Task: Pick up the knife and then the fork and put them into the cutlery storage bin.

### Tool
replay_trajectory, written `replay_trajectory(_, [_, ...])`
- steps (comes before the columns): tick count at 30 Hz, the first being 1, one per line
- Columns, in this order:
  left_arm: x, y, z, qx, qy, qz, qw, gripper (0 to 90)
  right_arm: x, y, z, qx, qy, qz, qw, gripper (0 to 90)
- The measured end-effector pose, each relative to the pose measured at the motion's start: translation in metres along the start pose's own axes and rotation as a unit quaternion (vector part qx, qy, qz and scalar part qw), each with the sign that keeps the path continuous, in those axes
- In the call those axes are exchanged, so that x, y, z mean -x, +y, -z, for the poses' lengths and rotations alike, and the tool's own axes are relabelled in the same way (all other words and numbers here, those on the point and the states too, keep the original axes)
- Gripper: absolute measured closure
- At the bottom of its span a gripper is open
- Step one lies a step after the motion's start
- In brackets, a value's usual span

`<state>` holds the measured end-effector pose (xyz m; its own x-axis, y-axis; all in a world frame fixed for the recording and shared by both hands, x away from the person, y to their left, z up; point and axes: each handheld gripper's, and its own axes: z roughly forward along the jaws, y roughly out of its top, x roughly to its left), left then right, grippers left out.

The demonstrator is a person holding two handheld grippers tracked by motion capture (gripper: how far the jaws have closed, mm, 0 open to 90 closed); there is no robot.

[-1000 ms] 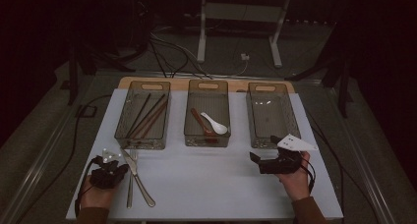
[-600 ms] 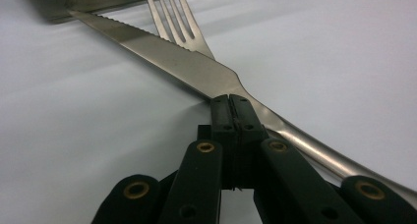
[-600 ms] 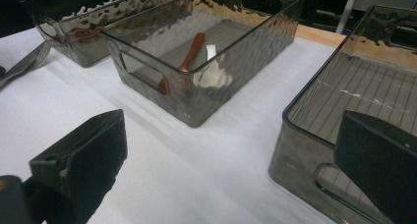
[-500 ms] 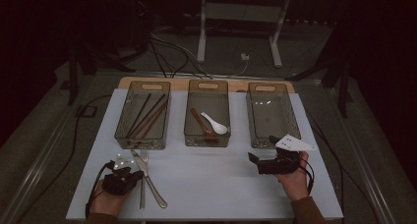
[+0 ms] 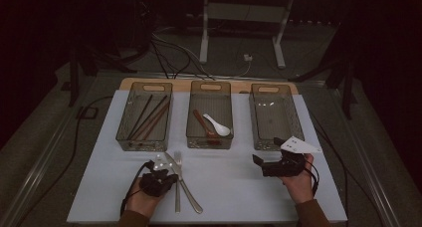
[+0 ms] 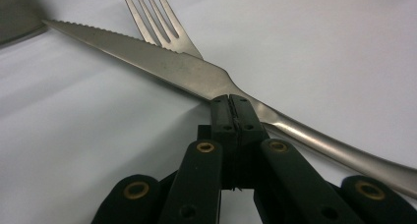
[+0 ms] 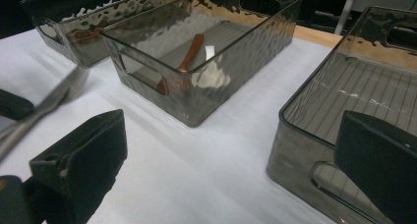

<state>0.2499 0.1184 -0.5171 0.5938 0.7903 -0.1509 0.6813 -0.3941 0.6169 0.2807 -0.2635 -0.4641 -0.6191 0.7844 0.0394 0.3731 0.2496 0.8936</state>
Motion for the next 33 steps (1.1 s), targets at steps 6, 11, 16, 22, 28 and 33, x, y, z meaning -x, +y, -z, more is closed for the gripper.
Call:
replay_trajectory(6, [0.027, 0.018, -0.021, 0.003, -0.018, -0.019, 0.9996, 90.0, 0.003, -0.001, 0.003, 0.003, -0.003, -0.001, 1.0, 0.0])
replay_trajectory(11, [0.046, 0.027, -0.033, 0.005, -0.033, -0.029, 0.999, 90.0, 0.005, -0.002, 0.005, 0.004, -0.006, -0.004, 1.0, 0.0])
replay_trajectory(16, [0.062, 0.036, -0.043, 0.002, -0.042, -0.041, 0.9983, 90.0, 0.006, -0.002, 0.006, 0.003, -0.007, -0.004, 1.0, 0.0])
replay_trajectory(22, [0.08, 0.048, -0.057, 0.006, -0.047, -0.052, 0.9975, 90.0, 0.006, -0.002, 0.006, 0.001, -0.007, -0.007, 1.0, 0.0])
replay_trajectory(28, [0.087, 0.059, -0.068, 0.005, -0.053, -0.057, 0.9969, 90.0, 0.007, -0.004, 0.005, -0.005, -0.005, -0.011, 0.9999, 0.0])
replay_trajectory(33, [0.08, 0.059, -0.06, 0.023, -0.056, -0.065, 0.996, 77.5, 0.007, -0.004, 0.005, -0.011, 0.0, -0.013, 0.9999, 0.0])
